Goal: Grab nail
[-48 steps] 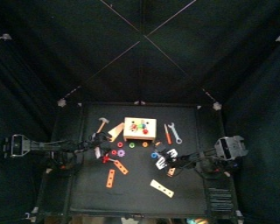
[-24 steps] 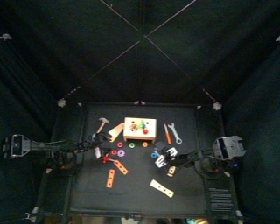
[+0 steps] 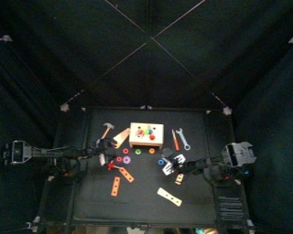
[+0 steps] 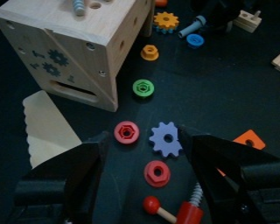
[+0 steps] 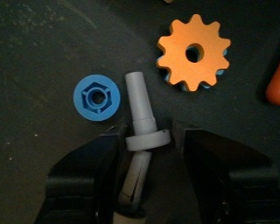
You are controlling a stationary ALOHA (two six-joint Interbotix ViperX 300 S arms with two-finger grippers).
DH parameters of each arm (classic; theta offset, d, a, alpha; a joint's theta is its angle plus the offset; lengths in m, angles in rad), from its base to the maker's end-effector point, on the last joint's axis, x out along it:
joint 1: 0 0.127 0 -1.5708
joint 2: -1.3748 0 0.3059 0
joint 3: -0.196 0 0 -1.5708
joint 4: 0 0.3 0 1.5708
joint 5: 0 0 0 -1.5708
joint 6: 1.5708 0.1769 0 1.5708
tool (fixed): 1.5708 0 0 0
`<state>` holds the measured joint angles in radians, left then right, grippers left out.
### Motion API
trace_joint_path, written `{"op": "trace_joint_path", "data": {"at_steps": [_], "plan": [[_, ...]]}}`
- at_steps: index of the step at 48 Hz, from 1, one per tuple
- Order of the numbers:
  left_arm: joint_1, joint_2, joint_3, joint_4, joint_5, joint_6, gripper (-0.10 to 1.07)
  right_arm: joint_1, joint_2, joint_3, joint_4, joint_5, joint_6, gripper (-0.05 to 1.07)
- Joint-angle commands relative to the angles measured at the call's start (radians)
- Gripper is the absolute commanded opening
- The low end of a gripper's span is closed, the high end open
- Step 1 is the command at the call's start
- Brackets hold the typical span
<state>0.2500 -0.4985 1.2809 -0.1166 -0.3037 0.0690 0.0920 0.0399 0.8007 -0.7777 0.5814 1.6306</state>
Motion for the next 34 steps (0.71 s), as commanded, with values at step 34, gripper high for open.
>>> {"op": "trace_joint_path", "data": {"at_steps": [34], "plan": [[-0.002,0.000,-0.015,0.002,-0.005,0.000,0.97,0.003,-0.097,-0.025,-0.043,0.005,-0.003,0.67]]}}
